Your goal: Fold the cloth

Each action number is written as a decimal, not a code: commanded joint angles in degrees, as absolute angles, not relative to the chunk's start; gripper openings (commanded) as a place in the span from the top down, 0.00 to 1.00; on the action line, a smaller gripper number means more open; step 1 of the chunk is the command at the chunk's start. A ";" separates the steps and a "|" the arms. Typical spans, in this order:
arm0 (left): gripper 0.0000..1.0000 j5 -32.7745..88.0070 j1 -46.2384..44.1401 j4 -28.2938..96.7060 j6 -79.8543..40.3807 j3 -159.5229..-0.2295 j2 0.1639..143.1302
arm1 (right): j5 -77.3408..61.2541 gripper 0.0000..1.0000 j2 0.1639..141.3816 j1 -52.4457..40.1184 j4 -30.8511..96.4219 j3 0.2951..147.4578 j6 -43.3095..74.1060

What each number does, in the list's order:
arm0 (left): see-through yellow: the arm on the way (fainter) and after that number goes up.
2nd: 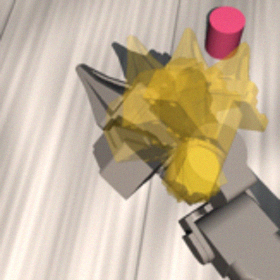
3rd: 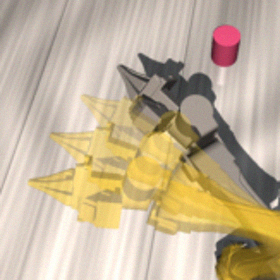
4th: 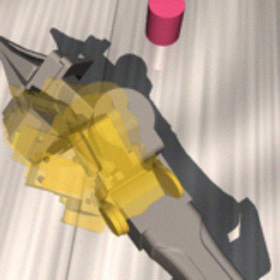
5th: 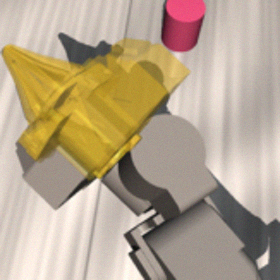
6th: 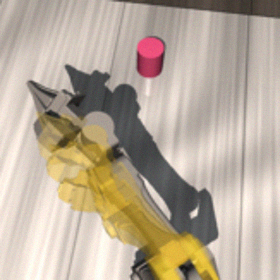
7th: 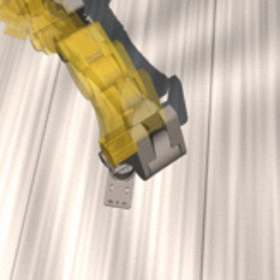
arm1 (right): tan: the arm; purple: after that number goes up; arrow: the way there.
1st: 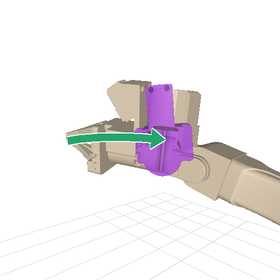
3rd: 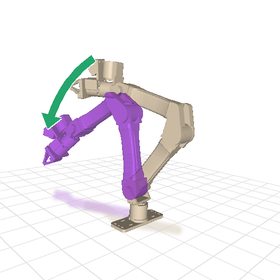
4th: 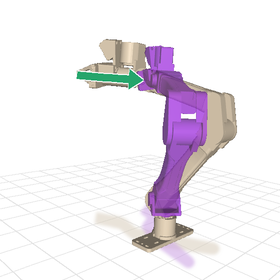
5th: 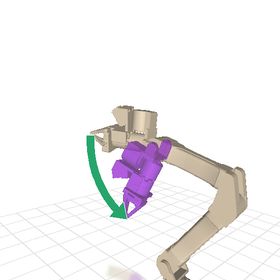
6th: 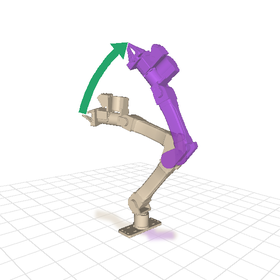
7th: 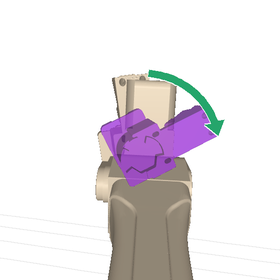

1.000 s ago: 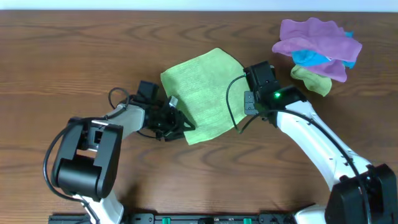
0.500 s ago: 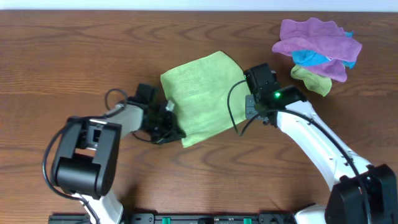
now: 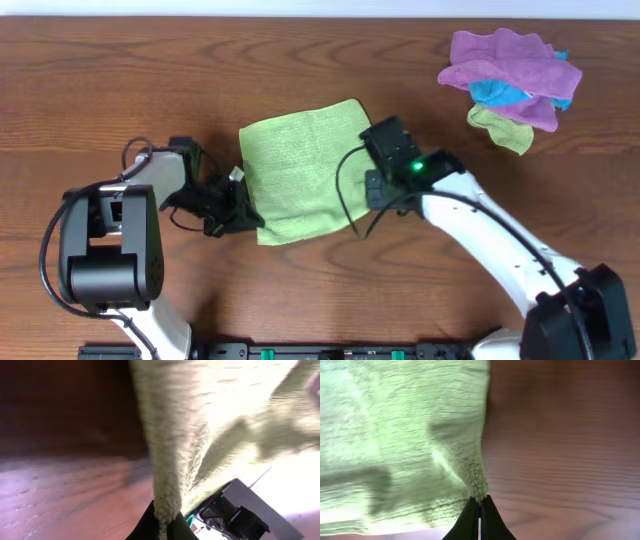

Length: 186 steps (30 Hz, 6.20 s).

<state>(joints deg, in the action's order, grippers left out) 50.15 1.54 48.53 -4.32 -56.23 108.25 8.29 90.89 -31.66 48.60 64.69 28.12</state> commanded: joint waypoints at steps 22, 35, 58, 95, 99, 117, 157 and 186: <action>0.94 44.58 9.19 60.16 9.52 -60.34 108.95 | 3.18 0.99 90.76 -38.68 48.12 58.59 37.28; 0.94 44.23 9.52 63.13 12.51 -60.34 108.95 | -2.81 0.99 90.78 -39.86 43.48 53.71 37.15; 0.94 48.73 16.60 63.77 12.86 -62.72 108.95 | 2.74 0.98 90.26 -39.68 37.36 53.23 37.23; 0.94 54.37 14.11 37.01 -10.72 -73.80 108.95 | 13.50 0.99 95.77 -33.12 17.72 62.26 32.03; 0.94 50.72 12.23 32.38 -13.72 -73.80 108.97 | 13.52 0.98 97.84 -31.77 15.31 62.26 30.39; 0.94 35.59 8.23 22.37 -18.28 -73.78 109.40 | 13.30 0.98 108.29 -28.47 12.62 71.29 26.02; 0.94 31.31 7.84 9.17 -22.13 -73.78 120.01 | 13.52 0.98 117.93 -28.47 5.32 73.14 23.05; 0.11 35.64 11.70 9.43 -22.33 -73.80 116.18 | 13.47 0.48 109.71 -30.13 15.77 73.23 25.30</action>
<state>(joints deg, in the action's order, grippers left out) 35.81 11.16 8.97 -22.39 -73.21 118.28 12.69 112.55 -29.78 14.79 72.05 23.70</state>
